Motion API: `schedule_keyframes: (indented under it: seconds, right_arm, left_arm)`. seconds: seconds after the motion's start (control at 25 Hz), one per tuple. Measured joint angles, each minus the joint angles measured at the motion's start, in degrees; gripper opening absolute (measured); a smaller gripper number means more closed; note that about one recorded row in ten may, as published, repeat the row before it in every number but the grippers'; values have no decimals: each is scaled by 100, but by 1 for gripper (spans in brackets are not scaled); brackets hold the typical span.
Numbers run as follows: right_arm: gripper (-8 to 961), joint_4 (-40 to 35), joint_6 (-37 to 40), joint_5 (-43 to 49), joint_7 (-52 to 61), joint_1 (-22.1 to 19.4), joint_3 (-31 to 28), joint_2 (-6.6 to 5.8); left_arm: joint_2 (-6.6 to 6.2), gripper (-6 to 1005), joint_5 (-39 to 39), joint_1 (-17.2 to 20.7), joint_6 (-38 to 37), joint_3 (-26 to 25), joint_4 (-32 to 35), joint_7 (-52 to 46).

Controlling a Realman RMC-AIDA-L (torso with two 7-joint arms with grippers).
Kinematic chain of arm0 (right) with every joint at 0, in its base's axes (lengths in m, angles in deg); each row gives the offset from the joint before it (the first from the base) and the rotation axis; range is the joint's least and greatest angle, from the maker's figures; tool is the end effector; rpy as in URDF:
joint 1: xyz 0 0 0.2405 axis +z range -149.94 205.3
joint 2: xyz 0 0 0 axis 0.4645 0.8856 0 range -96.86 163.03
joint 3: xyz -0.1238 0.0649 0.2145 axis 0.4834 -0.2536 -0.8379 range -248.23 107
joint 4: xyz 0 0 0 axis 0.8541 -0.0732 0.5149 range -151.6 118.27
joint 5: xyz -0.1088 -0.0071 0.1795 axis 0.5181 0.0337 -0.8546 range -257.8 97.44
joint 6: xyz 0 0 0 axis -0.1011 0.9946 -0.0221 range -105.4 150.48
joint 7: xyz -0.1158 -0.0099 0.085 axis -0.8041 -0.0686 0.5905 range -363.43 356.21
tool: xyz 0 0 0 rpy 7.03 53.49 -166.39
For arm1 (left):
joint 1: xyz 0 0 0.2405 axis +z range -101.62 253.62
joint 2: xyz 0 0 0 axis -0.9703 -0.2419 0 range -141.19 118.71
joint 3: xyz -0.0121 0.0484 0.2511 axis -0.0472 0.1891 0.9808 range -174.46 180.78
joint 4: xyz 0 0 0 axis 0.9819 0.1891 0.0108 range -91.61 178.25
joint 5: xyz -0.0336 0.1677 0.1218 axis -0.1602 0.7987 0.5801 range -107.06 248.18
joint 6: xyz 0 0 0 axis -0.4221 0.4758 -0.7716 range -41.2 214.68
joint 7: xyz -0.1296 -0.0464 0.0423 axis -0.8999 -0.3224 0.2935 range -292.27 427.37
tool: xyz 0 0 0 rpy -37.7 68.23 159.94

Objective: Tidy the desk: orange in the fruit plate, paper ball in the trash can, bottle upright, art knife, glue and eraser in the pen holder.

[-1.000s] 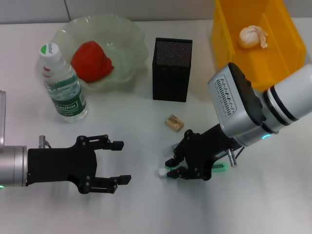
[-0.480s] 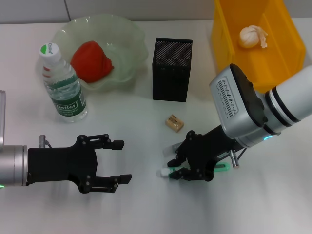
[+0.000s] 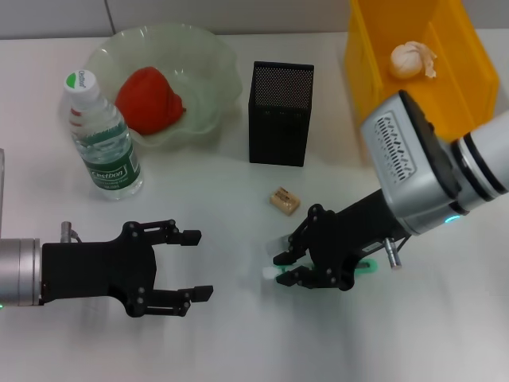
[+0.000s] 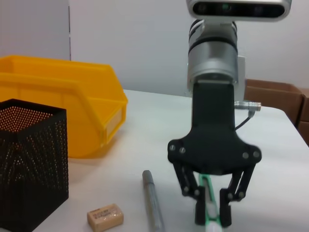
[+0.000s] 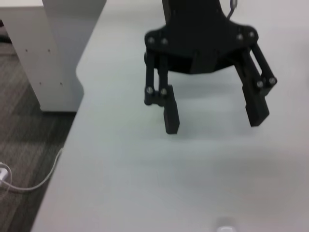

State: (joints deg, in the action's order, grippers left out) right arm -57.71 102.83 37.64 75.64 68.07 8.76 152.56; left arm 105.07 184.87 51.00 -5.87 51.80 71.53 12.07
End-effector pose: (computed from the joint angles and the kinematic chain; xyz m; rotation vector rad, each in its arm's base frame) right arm 0.1956 0.3308 -0.0846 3.0409 0.0863 -0.0142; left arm -0.2980 0.2709 -0.0270 -2.9316 -0.2650 -0.6123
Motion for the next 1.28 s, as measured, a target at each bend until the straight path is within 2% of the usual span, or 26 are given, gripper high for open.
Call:
schedule_keyframes:
  seconds: [0.12,0.48,0.68,0.92,1.28]
  right_arm:
    - [182,-122,221,-14,-12,-95,-288,-8]
    - [183,-201,985,-433,-519,-447,-1700,-29]
    - [183,-19,1097,-1150,-894,-706,-2116,-36]
    - [182,823,1077,-2489,-1659,-764,-2420,-39]
    - [183,2499,790,-4612,-3309,-383,-2422,5]
  left_arm:
    - [13,800,-5,8,-6,-42,0,-5]
    - [88,800,-15,17,-144,-313,-43,-16]
    - [124,800,-16,40,-326,-537,-64,-26]
    - [175,800,-16,88,-563,-751,-76,-93]
    - [193,800,-43,107,-694,-964,-317,-29]
